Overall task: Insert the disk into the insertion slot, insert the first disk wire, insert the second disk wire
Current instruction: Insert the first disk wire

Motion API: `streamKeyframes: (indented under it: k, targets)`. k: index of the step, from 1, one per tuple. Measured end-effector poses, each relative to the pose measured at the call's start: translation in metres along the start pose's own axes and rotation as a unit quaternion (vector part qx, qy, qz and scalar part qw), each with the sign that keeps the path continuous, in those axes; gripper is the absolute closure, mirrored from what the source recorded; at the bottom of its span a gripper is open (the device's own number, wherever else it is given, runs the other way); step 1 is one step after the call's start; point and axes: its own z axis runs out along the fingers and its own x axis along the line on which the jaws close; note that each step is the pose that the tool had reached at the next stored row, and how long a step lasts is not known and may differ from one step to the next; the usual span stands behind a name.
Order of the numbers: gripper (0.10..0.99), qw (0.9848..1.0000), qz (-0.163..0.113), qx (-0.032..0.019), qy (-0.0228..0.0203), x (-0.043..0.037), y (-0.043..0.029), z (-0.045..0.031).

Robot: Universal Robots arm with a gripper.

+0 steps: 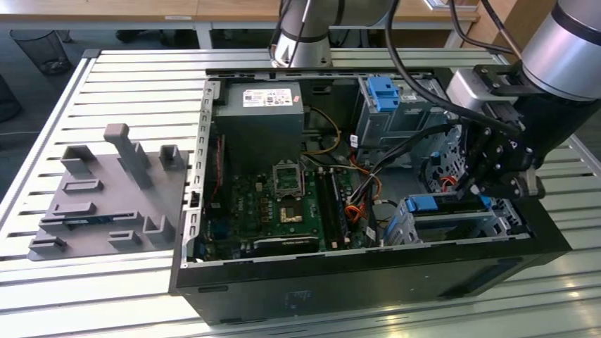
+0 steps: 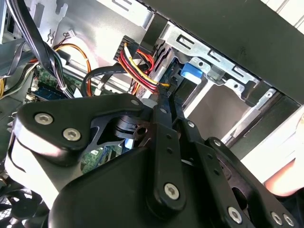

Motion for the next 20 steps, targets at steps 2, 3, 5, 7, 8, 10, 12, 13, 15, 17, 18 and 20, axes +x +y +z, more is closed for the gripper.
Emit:
streamKeyframes:
  k: [2,3,5,7,8,10,12,13,15,17,18,20]
  targets:
    - [0.922,1.0,0.0,0.0,0.0,0.0,0.0,0.001]
    - [0.922,1.0,0.0,0.0,0.0,0.0,0.0,0.0015]
    - [0.922,1.0,0.0,0.0,0.0001,0.0,0.0,0.0021]
    - [0.922,1.0,0.0,0.0,0.0002,0.0,0.0,0.0022]
    - [0.922,1.0,0.0,0.0,0.0001,0.0,0.0,0.0022]
    - [0.922,1.0,0.0,-0.0005,0.0,0.0,0.0,0.0026]
    - [0.91,1.0,0.0,-0.0006,-0.0001,0.0,0.0,0.0028]
    - [0.91,1.0,0.0,-0.0006,0.0,0.0,-0.0001,0.0028]
    - [0.847,1.0,0.0,-0.0006,0.0001,0.0,-0.0001,0.0027]
    - [0.847,1.0,0.0,-0.0006,0.0003,0.0,-0.0001,0.0015]
    - [0.847,1.0,0.0,-0.0006,0.0002,0.0,0.0,0.0004]
    - [0.847,1.0,0.0,-0.0006,0.0002,0.0,0.0,-0.0021]
